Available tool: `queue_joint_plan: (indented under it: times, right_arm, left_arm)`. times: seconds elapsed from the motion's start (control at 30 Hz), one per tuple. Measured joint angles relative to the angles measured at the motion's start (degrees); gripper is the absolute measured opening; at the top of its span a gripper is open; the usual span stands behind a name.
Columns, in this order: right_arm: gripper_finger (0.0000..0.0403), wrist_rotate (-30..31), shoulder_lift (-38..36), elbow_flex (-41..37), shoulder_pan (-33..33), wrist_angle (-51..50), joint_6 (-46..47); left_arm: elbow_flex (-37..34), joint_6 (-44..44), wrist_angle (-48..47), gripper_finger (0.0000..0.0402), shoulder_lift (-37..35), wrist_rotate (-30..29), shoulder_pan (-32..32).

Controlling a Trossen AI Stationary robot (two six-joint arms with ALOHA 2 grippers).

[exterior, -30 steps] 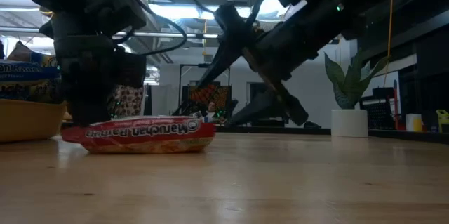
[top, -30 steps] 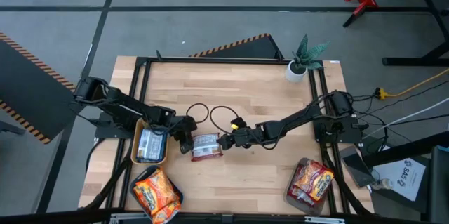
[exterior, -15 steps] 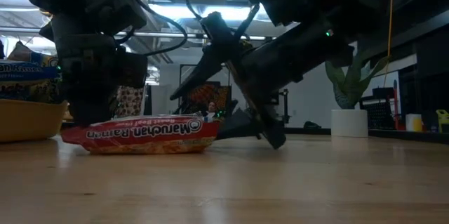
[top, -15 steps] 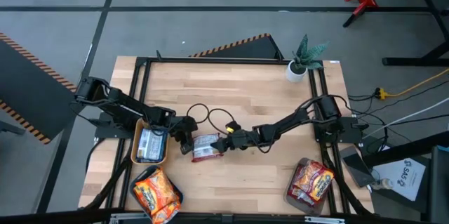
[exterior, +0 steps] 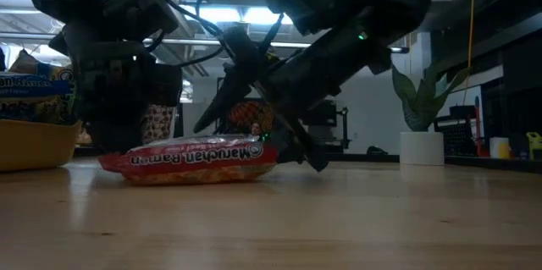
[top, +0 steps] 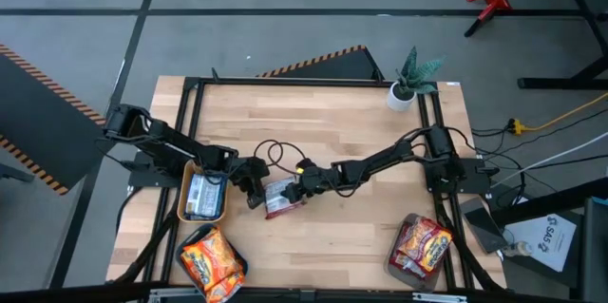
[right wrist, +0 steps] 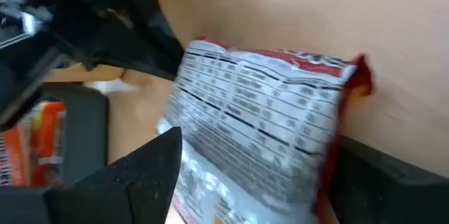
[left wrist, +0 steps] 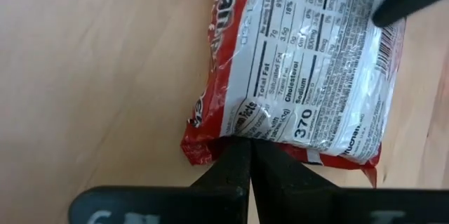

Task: Sort Maruchan noodles
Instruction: Put the red noodle pack into the black bin

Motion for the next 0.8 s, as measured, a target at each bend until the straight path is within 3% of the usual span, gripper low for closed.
queue_joint_plan:
  times: [0.2,0.47,0.63,0.8]
  right_arm:
    - [0.0247,-3.99,0.63,2.89,-0.03,-3.50,-1.10]
    - [0.0101,-6.99,0.01,3.18,-0.05,-2.06,-0.30]
    - [0.0094,-9.05,-1.11,2.95,-0.05,-2.18,-1.02]
    - [0.0094,-13.67,-6.32,2.83,0.00,-9.36,-2.08]
  left_arm:
    - [0.00,-0.10,1.46,0.0000,0.02,0.25,0.03]
    - [-0.06,-3.19,0.75,0.0000,-1.98,2.15,0.02]
    - [-0.06,-5.66,-1.04,0.0000,-5.52,2.43,0.02]
    - [0.20,-6.30,-1.69,0.0000,-10.10,2.15,0.07]
